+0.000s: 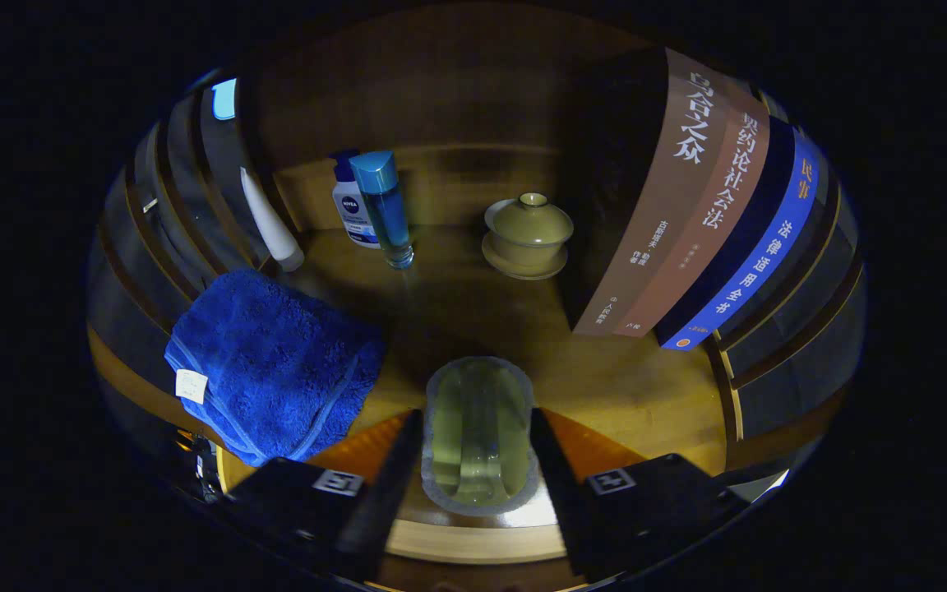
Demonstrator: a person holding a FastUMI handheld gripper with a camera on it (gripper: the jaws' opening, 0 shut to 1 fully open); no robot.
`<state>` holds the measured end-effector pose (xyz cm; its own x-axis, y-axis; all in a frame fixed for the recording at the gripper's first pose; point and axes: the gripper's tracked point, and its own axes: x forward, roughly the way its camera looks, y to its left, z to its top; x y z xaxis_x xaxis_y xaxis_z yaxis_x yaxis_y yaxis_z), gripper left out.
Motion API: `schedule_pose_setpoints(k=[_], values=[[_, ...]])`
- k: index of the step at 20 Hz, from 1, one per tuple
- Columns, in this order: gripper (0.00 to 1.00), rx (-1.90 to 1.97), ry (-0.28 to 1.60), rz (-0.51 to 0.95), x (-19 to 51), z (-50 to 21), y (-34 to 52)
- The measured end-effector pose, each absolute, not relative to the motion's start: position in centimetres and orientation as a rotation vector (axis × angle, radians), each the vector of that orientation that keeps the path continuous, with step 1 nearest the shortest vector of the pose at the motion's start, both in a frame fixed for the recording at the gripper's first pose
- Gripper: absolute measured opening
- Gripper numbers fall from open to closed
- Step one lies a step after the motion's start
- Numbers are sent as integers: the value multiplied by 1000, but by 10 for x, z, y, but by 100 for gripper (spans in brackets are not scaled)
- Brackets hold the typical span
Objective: Pull open the drawer, take out the items inside it, and place them on the countertop above the cabinet.
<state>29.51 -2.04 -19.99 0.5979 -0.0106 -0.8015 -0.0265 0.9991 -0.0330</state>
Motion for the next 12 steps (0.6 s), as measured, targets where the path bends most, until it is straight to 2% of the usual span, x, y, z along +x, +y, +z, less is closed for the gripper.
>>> schedule_pose_setpoints(k=[1,6,12], values=[[100,-45,923,-3,294,-206,-23],[100,-39,862,2,284,-185,-21],[100,-13,628,46,259,-138,-18]])
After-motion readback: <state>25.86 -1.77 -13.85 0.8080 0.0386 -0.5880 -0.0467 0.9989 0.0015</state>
